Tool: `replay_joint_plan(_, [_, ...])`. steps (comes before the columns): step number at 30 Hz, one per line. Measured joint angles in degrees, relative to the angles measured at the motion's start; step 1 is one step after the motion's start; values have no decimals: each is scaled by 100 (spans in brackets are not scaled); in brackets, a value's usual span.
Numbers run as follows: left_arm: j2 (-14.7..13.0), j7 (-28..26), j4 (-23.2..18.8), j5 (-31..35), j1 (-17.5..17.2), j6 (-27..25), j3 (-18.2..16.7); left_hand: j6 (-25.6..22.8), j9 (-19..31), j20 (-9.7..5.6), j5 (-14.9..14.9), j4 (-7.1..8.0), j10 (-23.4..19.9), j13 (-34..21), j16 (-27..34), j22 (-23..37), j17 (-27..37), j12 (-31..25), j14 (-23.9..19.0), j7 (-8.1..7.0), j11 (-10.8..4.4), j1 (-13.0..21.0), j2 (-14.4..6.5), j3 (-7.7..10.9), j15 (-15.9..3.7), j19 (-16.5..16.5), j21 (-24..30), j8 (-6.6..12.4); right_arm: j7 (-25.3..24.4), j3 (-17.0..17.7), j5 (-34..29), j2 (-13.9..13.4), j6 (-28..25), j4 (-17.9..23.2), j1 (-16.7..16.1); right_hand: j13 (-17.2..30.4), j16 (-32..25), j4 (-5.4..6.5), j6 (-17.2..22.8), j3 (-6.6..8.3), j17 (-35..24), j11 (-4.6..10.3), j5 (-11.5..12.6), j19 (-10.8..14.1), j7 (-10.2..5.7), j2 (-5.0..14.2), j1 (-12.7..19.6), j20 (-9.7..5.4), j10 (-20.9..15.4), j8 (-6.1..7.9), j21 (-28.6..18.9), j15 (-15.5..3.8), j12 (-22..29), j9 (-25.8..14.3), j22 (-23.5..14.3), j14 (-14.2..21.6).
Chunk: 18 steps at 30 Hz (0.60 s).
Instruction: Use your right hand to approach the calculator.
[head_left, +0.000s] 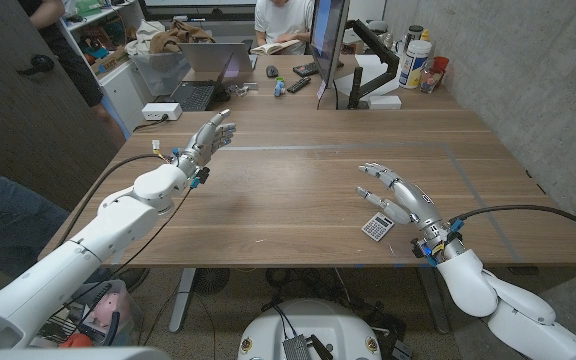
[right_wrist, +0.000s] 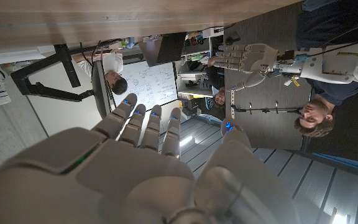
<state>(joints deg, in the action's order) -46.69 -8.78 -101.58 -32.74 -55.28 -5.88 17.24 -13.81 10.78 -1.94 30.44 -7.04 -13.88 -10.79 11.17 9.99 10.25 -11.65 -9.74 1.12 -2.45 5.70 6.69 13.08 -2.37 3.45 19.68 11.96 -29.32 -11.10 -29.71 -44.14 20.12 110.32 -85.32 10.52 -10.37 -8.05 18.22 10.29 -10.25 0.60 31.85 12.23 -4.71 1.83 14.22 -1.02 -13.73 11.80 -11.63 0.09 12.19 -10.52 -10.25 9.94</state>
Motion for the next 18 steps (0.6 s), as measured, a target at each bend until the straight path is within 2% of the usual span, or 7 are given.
replay_joint_plan(18, [-4,116,51,-12,73,2,31,0,0,-31,0,-22,0,0,0,0,0,0,0,0,0,0,0,-21,0,32,-22,0,-174,-282,-423,-247,-671,256,48,0,0,0,0,0,0,21,0,0,0,2,2,0,-21,0,0,-20,0,0,0,21])
